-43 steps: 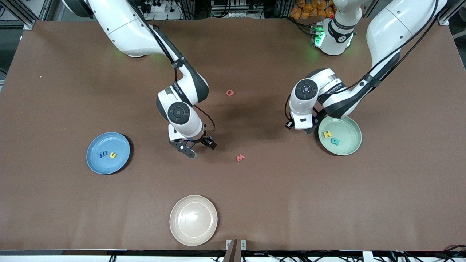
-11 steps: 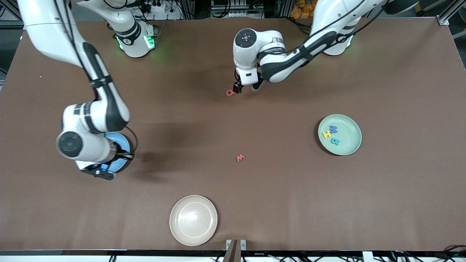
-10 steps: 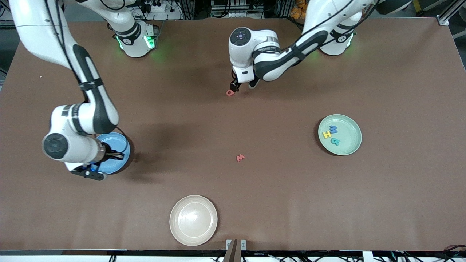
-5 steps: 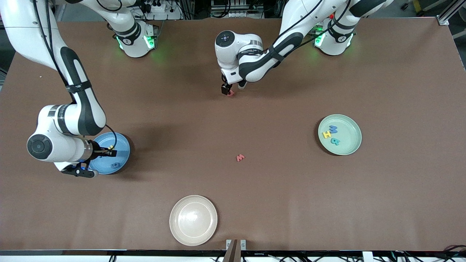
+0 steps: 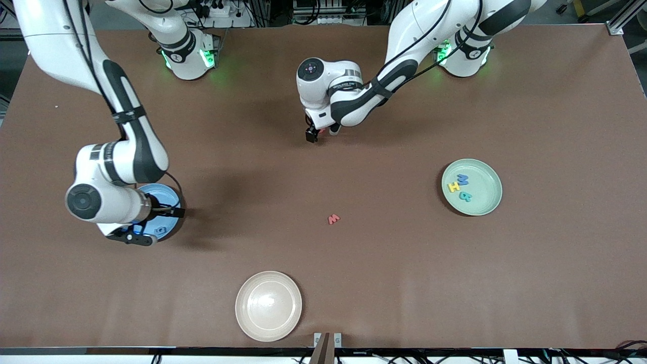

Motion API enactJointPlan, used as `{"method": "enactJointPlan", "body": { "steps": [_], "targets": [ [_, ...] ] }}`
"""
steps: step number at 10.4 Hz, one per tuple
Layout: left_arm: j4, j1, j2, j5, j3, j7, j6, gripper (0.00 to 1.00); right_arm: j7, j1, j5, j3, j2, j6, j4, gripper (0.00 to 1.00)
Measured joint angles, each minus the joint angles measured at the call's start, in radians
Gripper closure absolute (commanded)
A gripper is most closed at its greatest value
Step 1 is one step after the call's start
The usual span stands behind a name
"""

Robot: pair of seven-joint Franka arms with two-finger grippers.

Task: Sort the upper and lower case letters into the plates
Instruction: 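Drop the g in the blue plate while the left gripper nears the o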

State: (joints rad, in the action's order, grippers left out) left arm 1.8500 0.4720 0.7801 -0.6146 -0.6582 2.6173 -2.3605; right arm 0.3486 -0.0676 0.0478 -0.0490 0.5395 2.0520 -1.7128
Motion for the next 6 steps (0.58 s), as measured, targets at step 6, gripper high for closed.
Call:
{"method": "enactJointPlan", "body": {
  "steps": [6],
  "targets": [
    [-0.020, 0.025, 0.007, 0.000, 0.005, 0.012, -0.002, 0.37, 0.078, -0.048, -0.009, 0.000, -0.005, 0.008, 0.004, 0.00]
  ]
}}
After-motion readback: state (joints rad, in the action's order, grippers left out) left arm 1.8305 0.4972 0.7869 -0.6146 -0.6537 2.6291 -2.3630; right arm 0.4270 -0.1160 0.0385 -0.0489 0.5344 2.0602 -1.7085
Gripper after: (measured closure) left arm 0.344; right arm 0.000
